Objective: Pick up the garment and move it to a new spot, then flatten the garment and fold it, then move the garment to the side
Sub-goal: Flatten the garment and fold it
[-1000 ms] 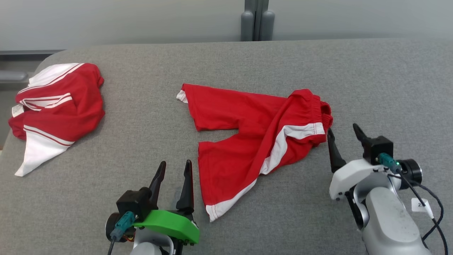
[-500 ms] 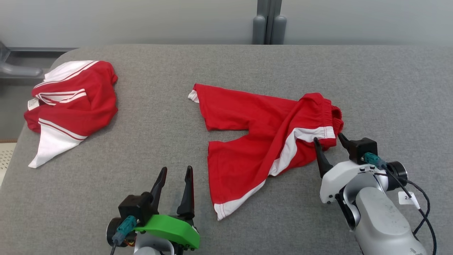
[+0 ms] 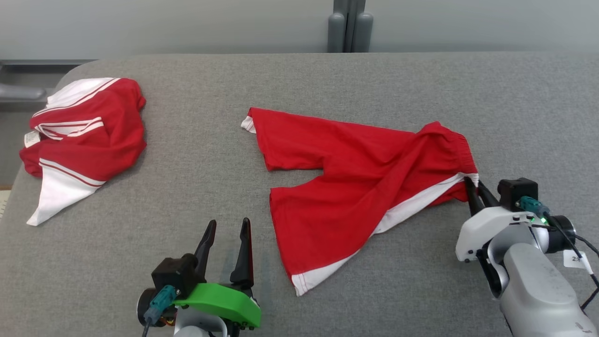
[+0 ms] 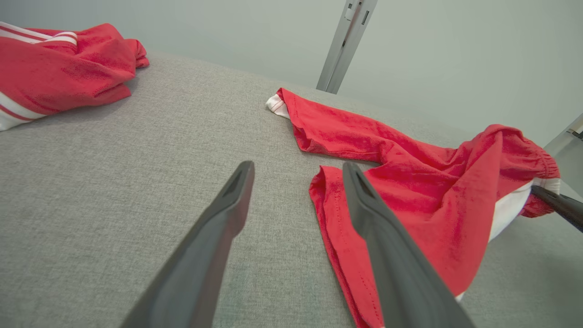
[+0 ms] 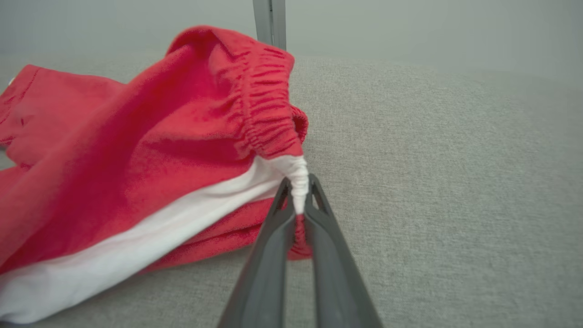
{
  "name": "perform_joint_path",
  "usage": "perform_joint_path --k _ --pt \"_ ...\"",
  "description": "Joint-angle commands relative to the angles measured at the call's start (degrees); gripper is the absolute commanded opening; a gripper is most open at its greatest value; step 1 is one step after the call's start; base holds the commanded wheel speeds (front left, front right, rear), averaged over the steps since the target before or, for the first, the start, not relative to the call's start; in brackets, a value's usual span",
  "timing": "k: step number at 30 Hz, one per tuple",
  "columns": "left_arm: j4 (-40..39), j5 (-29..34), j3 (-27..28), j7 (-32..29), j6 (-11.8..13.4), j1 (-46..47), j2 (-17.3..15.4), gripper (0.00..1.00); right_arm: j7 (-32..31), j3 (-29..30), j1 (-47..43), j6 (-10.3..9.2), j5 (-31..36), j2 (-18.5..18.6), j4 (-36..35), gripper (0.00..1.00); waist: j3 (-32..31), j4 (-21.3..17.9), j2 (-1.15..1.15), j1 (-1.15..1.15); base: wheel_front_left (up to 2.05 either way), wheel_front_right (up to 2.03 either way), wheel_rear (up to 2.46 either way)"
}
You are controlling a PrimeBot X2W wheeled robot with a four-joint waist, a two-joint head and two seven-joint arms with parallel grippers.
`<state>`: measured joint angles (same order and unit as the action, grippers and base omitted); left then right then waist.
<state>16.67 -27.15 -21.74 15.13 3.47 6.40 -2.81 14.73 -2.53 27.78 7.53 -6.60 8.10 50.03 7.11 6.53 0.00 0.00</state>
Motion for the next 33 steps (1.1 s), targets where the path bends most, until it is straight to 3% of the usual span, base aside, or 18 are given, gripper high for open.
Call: perform_joint_path --k 1,10,12,13,14,21,33 --pt "-0.22 -0.04 0.06 0.03 0.00 -0.51 -0.16 1.00 0.36 0.85 -1.11 -0.08 -0.38 1.01 -0.60 0.00 0.11 -1.08 0.00 0.00 0.00 0.00 0.00" --pt "-0.05 -0.66 -0.52 0.03 -0.07 0.59 -0.16 1.00 -1.01 5.51 -5.57 -0.08 -0.30 3.06 -4.04 0.00 0.99 -2.72 0.00 0.00 0.00 0.00 0.00" --pt "0.10 -0.75 -0.57 0.03 -0.24 0.92 -0.16 1.00 -1.40 6.36 -6.55 -0.08 0.10 2.53 -4.47 0.35 1.05 -2.82 0.00 0.00 0.00 0.00 0.00" --pt "0.18 -0.81 -0.57 0.03 -0.30 0.99 -0.16 1.00 -1.33 6.60 -6.90 -0.08 0.33 2.34 -4.62 0.48 1.03 -2.85 0.00 0.00 0.00 0.00 0.00" --pt "0.29 -0.78 -0.55 0.03 -0.36 1.04 -0.16 1.00 -1.29 6.85 -7.22 -0.08 0.60 2.19 -4.88 1.00 0.99 -2.89 0.00 0.00 0.00 0.00 0.00" --pt "0.26 -0.27 0.30 0.03 -0.36 0.77 -0.16 1.00 -0.43 9.20 -9.96 -0.08 1.63 0.24 -8.36 1.00 -0.43 -3.43 0.00 0.00 0.00 0.00 0.00" --pt "-0.26 0.97 2.07 0.03 -0.30 -1.79 -0.16 1.00 0.41 9.74 -16.86 -0.08 3.99 -3.84 -26.20 1.00 -5.23 -4.06 0.00 0.00 0.00 0.00 0.00"
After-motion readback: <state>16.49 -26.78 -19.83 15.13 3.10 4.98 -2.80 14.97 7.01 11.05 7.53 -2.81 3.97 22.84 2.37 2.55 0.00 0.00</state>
